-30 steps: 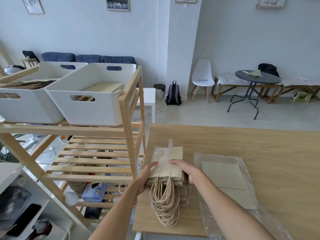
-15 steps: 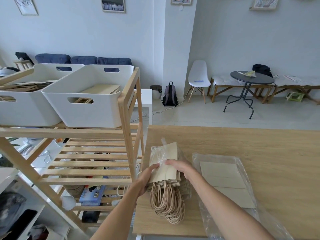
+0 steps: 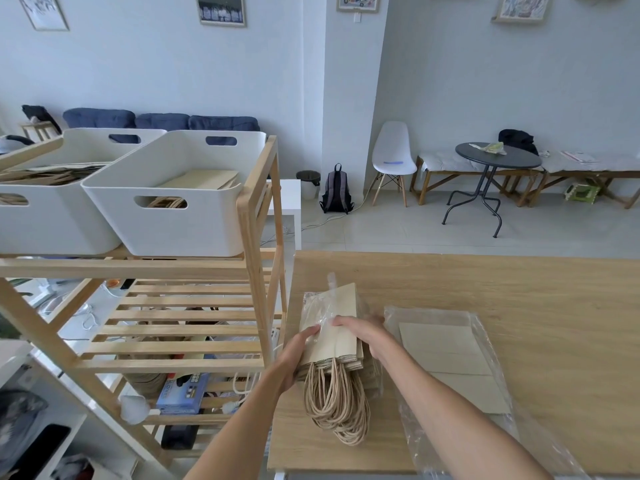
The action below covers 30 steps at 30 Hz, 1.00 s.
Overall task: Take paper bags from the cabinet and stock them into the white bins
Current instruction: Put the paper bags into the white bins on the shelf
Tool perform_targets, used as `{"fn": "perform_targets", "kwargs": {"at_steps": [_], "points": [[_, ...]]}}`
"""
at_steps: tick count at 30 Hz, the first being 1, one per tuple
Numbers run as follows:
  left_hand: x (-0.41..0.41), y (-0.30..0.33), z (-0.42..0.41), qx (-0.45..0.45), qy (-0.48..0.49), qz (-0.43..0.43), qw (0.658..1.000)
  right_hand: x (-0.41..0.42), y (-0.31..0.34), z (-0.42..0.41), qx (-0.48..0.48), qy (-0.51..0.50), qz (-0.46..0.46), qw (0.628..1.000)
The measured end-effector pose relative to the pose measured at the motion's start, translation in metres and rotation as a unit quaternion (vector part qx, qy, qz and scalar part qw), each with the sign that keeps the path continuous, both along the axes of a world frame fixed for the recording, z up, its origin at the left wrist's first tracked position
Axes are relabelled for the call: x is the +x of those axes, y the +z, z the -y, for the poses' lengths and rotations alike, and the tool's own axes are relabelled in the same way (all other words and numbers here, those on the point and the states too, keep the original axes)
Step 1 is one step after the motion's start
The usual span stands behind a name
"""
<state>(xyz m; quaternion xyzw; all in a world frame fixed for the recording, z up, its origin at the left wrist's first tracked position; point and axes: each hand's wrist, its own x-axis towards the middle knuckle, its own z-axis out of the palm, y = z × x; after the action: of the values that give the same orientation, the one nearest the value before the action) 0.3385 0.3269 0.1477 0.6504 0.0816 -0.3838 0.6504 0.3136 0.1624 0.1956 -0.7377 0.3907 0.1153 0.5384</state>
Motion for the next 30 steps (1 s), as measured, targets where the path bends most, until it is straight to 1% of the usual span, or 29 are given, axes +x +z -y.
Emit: {"fn": "perform_targets", "kwargs": {"at_steps": [3, 5, 8, 11, 14, 17, 20, 25, 30], "points": [[0.002, 0.0, 0.0, -0.008, -0.006, -0.005, 1.0, 0.0, -0.002, 0.0, 0.009, 0.01, -0.003, 1.0], [0.005, -0.002, 0.0, -0.008, -0.005, -0.006, 1.0, 0.002, -0.004, -0.001, 0.031, 0.01, 0.005, 0.999], [0.006, -0.003, 0.0, -0.014, -0.004, -0.01, 1.0, 0.004, -0.009, 0.0, 0.041, -0.015, 0.008, 0.999], [0.008, -0.003, 0.0, -0.014, -0.003, -0.013, 1.0, 0.002, -0.001, -0.003, 0.069, 0.003, -0.007, 0.998], [0.011, -0.003, 0.0, -0.009, -0.011, -0.015, 1.0, -0.003, 0.008, -0.001, 0.097, 0.044, -0.03, 0.994], [0.015, -0.007, -0.002, -0.012, -0.015, -0.017, 1.0, -0.009, 0.007, 0.004, 0.114, 0.058, -0.025, 0.991], [0.017, -0.009, -0.006, -0.012, -0.02, -0.023, 0.999, -0.015, -0.001, 0.005, 0.154, 0.072, -0.034, 0.985], [0.022, -0.004, -0.004, -0.022, -0.038, -0.015, 0.999, -0.016, -0.006, 0.01, 0.2, 0.068, -0.015, 0.977], [0.025, 0.006, 0.002, -0.027, -0.038, -0.004, 0.999, -0.018, -0.004, 0.022, 0.21, 0.053, -0.008, 0.976]]}}
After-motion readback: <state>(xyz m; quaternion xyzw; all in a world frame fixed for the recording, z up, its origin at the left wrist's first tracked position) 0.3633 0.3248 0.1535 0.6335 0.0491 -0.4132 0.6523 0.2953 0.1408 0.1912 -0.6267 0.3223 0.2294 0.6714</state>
